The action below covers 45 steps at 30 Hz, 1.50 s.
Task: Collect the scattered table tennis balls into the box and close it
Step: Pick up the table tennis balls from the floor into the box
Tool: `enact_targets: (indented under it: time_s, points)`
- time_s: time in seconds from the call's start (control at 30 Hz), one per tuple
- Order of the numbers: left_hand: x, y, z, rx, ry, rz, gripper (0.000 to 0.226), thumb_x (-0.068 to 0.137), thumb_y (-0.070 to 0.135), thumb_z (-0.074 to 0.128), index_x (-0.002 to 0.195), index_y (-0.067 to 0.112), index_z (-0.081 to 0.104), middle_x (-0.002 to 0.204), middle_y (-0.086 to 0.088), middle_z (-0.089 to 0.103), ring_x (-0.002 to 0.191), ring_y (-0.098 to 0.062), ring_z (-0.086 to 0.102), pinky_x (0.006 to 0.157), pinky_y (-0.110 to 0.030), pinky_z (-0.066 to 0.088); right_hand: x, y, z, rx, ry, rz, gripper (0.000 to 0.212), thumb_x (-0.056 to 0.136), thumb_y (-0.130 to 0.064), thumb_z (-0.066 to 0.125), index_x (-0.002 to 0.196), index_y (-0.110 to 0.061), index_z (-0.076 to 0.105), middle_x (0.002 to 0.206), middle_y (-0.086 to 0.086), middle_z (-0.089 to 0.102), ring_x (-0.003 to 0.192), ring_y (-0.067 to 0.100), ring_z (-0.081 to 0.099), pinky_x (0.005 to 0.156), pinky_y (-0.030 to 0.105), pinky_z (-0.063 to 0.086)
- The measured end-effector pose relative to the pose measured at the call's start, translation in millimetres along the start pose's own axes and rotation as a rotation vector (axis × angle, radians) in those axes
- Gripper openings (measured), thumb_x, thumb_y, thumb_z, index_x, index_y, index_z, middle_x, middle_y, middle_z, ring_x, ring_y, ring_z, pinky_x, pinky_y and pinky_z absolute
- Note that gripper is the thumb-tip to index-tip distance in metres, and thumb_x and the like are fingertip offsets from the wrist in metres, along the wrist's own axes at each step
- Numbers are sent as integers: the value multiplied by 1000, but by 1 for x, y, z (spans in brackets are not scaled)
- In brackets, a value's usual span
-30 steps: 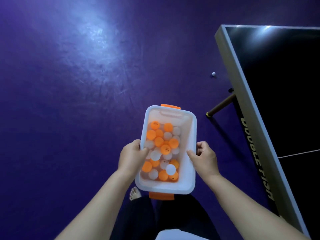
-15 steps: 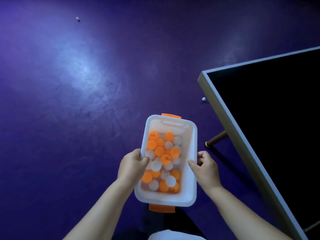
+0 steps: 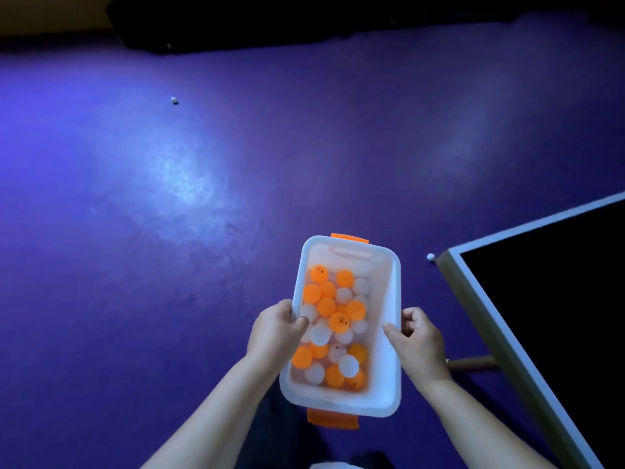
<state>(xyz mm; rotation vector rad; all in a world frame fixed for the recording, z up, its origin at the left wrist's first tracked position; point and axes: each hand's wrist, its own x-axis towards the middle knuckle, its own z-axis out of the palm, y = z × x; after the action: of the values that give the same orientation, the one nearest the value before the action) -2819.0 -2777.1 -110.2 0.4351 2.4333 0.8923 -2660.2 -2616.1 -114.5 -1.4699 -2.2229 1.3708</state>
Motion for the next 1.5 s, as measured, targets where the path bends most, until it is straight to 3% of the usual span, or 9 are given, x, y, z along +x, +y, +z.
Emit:
enact_targets:
  time_s: [0.2, 0.37, 0.6, 0.93, 1.3, 1.5]
  points:
    - [130, 40, -39, 72, -89, 63, 30, 80, 25, 58, 62, 16, 35, 60, 0, 42, 54, -14, 36, 49, -31, 28, 84, -65, 25, 57, 110, 80, 20, 80, -22, 71, 79, -23, 51, 72, 5, 62, 63, 18, 54, 54, 31, 44]
    - [214, 93, -32, 132, -160, 103, 30, 81, 20, 56, 60, 16, 35, 57, 3, 40, 51, -11, 35, 46, -26, 27, 151, -88, 19, 78, 225, 153, 20, 79, -22, 71, 80, -21, 51, 67, 3, 58, 60, 16, 50, 54, 31, 42]
    - [318, 173, 17, 222, -231, 121, 21, 76, 19, 52, 63, 15, 36, 59, 2, 40, 53, -13, 33, 47, -29, 26, 263, -93, -18, 105, 259, 238, 22, 78, -23, 68, 76, -22, 47, 69, 8, 60, 59, 17, 49, 54, 31, 40]
    - [436, 296, 82, 300, -281, 149, 25, 73, 18, 52, 61, 15, 30, 59, 2, 36, 54, -15, 28, 48, -29, 22, 413, -96, -88, 64, 268, 329, 21, 79, -26, 67, 82, -16, 49, 66, -1, 53, 60, 17, 48, 54, 32, 38]
    - [580, 411, 168, 403, -512, 257, 13, 75, 20, 52, 65, 16, 45, 63, 4, 50, 55, -14, 41, 48, -27, 30, 555, -89, -132, 142, 416, 521, 21, 78, -23, 69, 77, -14, 50, 58, -3, 48, 54, 12, 44, 51, 32, 34]
    - [673, 470, 228, 536, -648, 424, 7, 79, 25, 55, 78, 19, 55, 76, -2, 62, 76, -28, 58, 57, -29, 35, 639, -80, -141, 154, 484, 634, 27, 78, -25, 70, 76, -15, 45, 60, -8, 47, 59, 15, 46, 52, 33, 31]
